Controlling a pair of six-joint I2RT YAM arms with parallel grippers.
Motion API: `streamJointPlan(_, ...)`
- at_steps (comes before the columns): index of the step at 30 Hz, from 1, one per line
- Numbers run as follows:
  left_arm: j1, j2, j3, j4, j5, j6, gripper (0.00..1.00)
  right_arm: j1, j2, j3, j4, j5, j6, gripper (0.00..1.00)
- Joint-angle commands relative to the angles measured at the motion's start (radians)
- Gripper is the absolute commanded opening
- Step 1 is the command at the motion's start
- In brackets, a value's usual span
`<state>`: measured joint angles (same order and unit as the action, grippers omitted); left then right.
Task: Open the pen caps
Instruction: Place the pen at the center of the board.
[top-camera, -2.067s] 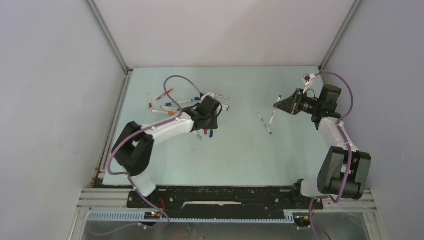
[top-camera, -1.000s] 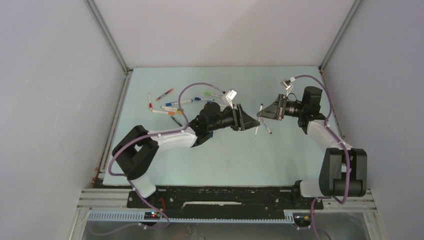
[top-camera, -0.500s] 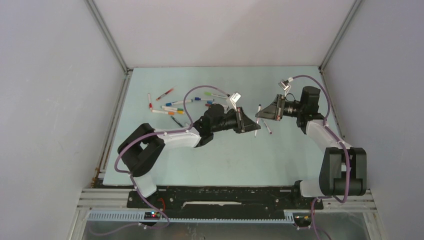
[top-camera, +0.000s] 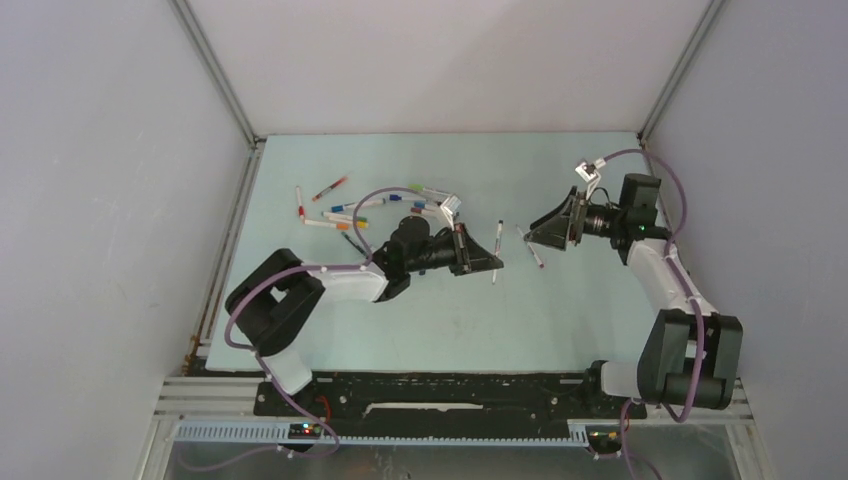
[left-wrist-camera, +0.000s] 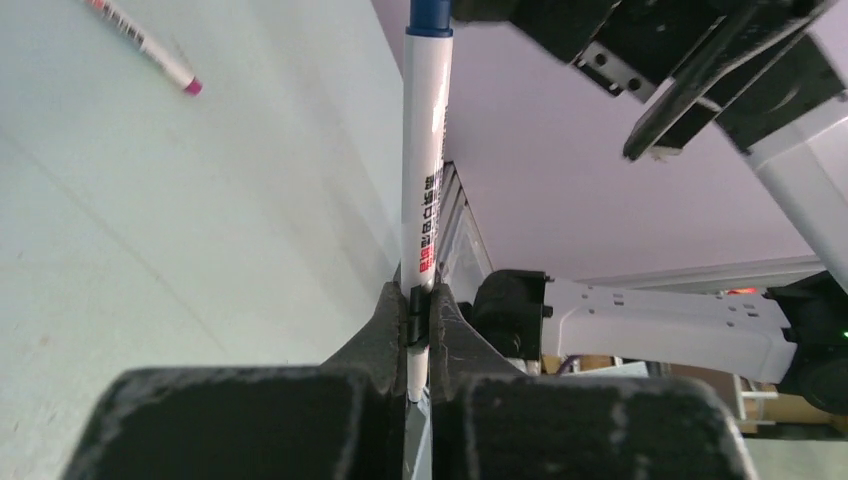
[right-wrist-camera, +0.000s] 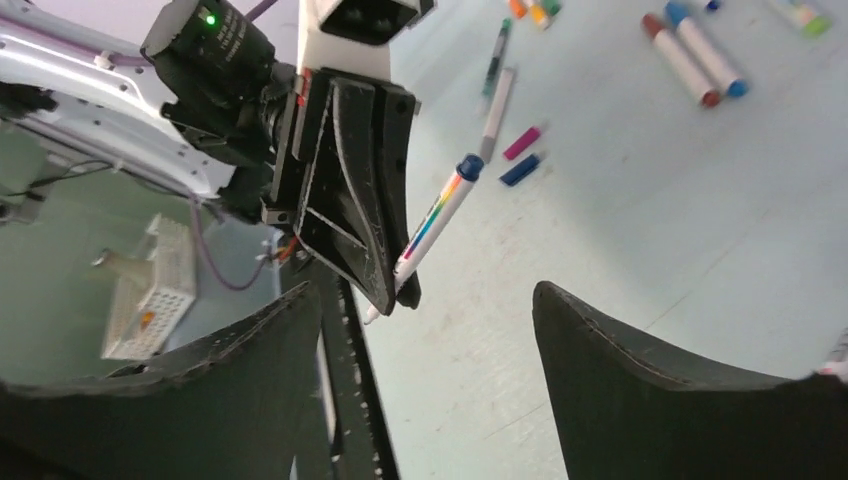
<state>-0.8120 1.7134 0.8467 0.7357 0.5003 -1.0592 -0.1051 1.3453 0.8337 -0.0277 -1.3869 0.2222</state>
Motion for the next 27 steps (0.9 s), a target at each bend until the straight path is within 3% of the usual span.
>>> streamJointPlan(1,0.038,-0.085,-0.075,0.03,0.108,-0.063,0.0,0.01,-0.079,0.152,-0.535,0.116,-0.638,0.82)
streamJointPlan(4,0.049,-0.129,-0.081,-0.108,0.161,0.005,0.0,0.084,-0.126,0.182,-0.736,0.249,-0.987,0.86)
streamJointPlan(8,0.05,-0.182,-0.029,-0.448,0.216,0.199,0.0,0.232,-0.2,0.183,-0.92,0.376,-1.434,0.91)
streamJointPlan(10,0.05,-0.187,0.012,-0.596,0.245,0.291,0.01,0.301,-0.231,0.183,-0.939,0.413,-1.54,0.92)
streamJointPlan(16,0.048,-0.172,0.096,-0.833,0.326,0.446,0.01,0.528,-0.241,0.183,-0.913,0.599,-1.626,0.91)
streamJointPlan(20,0.035,-0.16,0.129,-0.875,0.363,0.476,0.02,0.652,-0.198,0.183,-0.906,0.703,-1.64,0.82)
streamJointPlan(27,0.003,-0.132,0.149,-0.871,0.395,0.484,0.02,0.738,-0.166,0.182,-0.864,0.747,-1.621,0.66)
